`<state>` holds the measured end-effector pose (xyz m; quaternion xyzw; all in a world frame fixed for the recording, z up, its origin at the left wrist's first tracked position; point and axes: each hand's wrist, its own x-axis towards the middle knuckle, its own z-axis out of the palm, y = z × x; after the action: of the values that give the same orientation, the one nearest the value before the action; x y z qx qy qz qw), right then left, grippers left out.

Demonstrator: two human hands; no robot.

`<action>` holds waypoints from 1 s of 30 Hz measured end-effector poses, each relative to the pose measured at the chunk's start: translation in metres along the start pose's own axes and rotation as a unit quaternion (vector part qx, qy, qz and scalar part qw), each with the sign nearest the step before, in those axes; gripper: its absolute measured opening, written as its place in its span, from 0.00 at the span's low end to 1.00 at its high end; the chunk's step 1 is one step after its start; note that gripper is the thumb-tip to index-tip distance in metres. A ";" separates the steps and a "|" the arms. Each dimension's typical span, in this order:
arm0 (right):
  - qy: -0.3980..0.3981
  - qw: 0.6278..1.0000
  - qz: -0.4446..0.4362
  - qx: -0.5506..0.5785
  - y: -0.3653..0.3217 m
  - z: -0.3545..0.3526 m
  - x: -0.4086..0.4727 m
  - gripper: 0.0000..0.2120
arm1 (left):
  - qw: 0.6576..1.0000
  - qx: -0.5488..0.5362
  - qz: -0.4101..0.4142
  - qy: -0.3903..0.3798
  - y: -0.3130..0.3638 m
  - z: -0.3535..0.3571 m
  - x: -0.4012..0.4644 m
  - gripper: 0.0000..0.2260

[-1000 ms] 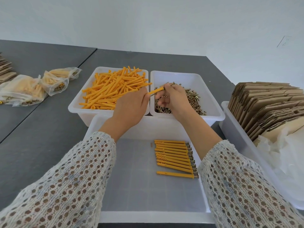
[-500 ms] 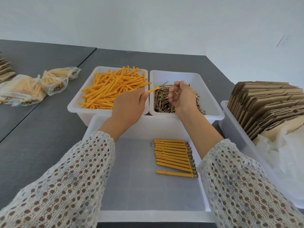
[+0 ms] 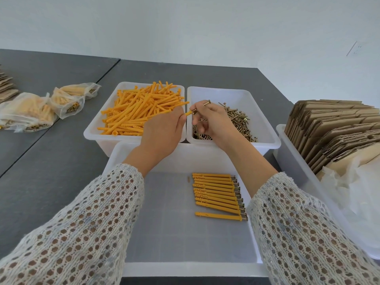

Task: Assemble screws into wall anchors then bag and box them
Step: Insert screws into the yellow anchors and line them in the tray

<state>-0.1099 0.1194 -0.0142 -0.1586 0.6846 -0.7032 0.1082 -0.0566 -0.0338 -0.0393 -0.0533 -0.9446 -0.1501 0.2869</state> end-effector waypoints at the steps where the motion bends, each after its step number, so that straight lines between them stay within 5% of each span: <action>1: -0.005 1.000 -0.010 -0.011 0.000 0.000 0.000 0.11 | 1.000 -0.025 -0.001 0.008 0.003 0.000 0.001 0.13; 3: -0.014 0.999 -0.025 -0.018 0.000 0.002 0.000 0.13 | 0.987 -0.154 -0.012 0.038 0.009 -0.002 0.004 0.12; 7: 0.005 1.000 -0.008 0.009 -0.002 0.000 0.002 0.24 | 0.904 -0.414 -0.088 0.051 0.022 -0.011 0.008 0.09; 13: 0.195 0.968 0.100 0.120 0.001 -0.019 0.009 0.17 | 0.863 -0.492 -0.067 -0.093 0.036 -0.025 0.003 0.10; 20: 0.235 0.934 0.150 0.223 0.005 -0.037 0.017 0.13 | 0.886 -0.306 0.088 -0.337 0.069 -0.021 -0.021 0.07; 23: 0.232 0.938 0.157 0.204 0.007 -0.038 0.018 0.12 | 0.903 -0.139 0.165 -0.373 0.079 -0.016 -0.030 0.08; 30: 0.214 0.952 0.157 0.154 0.007 -0.036 0.019 0.12 | 0.877 0.011 0.282 -0.388 0.110 -0.003 -0.066 0.14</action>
<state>-0.1415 0.1450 -0.0200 0.1238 0.5916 -0.7915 0.0912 0.0207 0.0685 -0.0458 -0.3686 -0.9265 -0.0199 -0.0724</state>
